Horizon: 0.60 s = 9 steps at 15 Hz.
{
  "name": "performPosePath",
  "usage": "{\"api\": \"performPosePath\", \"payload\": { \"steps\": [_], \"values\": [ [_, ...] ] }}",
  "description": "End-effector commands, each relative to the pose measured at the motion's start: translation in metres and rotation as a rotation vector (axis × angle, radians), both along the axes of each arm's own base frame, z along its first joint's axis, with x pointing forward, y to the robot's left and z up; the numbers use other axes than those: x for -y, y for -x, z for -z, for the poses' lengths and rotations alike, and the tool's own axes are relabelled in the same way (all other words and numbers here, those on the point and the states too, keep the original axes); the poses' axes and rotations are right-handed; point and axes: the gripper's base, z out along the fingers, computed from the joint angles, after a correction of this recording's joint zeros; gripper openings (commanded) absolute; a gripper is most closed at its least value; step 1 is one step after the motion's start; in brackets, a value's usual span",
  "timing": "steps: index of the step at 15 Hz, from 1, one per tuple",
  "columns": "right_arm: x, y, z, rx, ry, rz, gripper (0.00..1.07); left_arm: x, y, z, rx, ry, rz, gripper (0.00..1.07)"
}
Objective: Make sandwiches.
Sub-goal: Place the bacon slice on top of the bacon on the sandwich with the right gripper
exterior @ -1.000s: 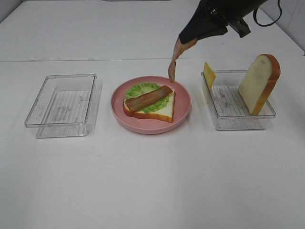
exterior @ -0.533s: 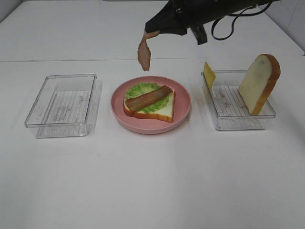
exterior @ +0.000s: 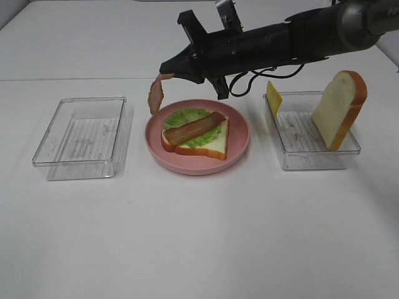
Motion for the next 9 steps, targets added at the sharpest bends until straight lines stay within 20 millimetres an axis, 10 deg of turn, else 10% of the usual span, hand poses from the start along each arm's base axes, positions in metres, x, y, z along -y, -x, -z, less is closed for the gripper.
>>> {"api": "performPosePath", "payload": {
  "steps": [1, 9],
  "values": [
    [0.001, 0.002, 0.006, -0.019, 0.046, -0.028, 0.0, 0.0, 0.003, 0.0, 0.029, 0.013, 0.001, 0.8],
    [0.027, 0.007, -0.004, -0.033, 0.452, 0.031, 0.0, 0.0, 0.003, 0.0, 0.029, 0.013, 0.001, 0.8]
  ]
}}
